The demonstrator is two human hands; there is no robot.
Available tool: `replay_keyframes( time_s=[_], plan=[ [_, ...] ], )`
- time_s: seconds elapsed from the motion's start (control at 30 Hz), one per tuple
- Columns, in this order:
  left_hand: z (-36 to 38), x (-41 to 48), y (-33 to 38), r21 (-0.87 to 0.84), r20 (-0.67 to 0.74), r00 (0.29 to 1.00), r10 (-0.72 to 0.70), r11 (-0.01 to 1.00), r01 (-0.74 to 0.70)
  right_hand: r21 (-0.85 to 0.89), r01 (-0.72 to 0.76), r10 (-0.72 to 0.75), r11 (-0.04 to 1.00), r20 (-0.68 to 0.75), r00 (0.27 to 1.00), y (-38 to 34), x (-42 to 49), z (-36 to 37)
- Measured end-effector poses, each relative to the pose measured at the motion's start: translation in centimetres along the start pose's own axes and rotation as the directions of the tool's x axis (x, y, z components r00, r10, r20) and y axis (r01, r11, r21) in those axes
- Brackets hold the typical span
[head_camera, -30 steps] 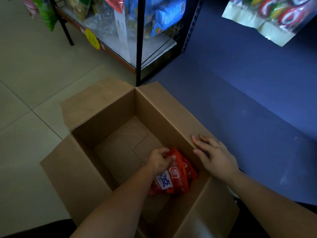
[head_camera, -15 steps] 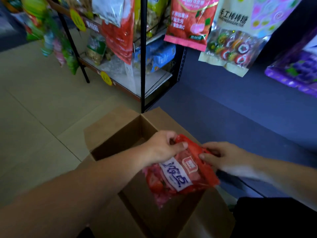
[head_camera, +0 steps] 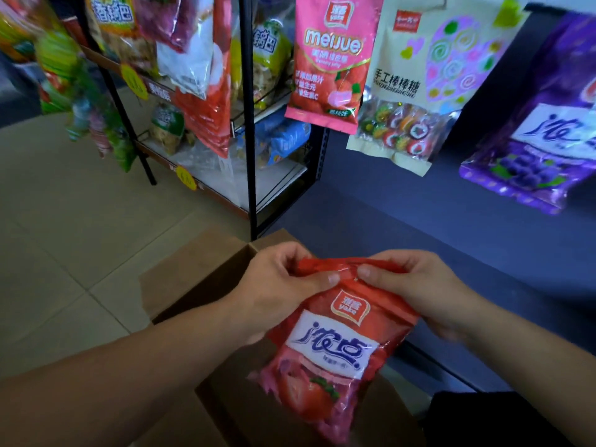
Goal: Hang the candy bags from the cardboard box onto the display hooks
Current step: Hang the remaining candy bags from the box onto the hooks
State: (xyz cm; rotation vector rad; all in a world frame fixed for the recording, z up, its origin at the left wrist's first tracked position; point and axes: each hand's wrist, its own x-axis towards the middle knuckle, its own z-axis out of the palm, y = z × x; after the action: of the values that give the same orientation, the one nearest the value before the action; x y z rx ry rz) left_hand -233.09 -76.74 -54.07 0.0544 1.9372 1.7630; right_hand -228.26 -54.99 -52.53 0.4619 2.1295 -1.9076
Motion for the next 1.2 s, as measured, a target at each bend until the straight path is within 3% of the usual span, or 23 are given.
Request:
replay_keyframes(
  time_s=[0.27, 0.37, 0.67, 0.83, 0.97, 1.1, 1.2],
  plan=[
    [2.6, -0.4, 3.9, -0.029, 0.142, 0.987, 0.077, 0.997, -0.073, 0.081, 0.067, -0.061, 0.994, -0.074, 0.995, -2.3, -2.5, -5.7],
    [4.2, -1.5, 5.4, 0.067, 0.112, 0.979, 0.172, 0.981, -0.18, 0.118, 0.099, -0.08, 0.988, -0.155, 0.985, -3.1, -4.7, -8.3],
    [9.8, -5.9, 11.7, 0.058, 0.053, 0.97, 0.237, 0.969, -0.24, 0.142, 0.245, -0.182, 0.959, -0.352, 0.918, -4.4, -10.7, -13.7],
    [14.3, -7.4, 15.6, 0.143, 0.175, 0.921, 0.347, 0.917, -0.372, 0.182, 0.327, -0.197, 0.927, -0.507, 0.839, -5.1, -14.9, -15.9],
    [18.9, -8.2, 18.4, 0.329, 0.279, 0.84, 0.464, 0.776, -0.538, 0.085, 0.421, -0.273, 0.903, -0.644, 0.714, -5.3, -18.8, -19.2],
    [24.3, -9.8, 20.5, 0.322, 0.409, 0.759, 0.506, 0.698, -0.639, 0.011, 0.494, -0.302, 0.87, -0.78, 0.549, -5.5, -24.0, -24.0],
    [28.6, -10.8, 21.3, 0.278, 0.397, 0.746, 0.534, 0.705, -0.652, -0.035, 0.488, -0.324, 0.872, -0.789, 0.522, -5.2, -27.7, -27.3]
  ],
)
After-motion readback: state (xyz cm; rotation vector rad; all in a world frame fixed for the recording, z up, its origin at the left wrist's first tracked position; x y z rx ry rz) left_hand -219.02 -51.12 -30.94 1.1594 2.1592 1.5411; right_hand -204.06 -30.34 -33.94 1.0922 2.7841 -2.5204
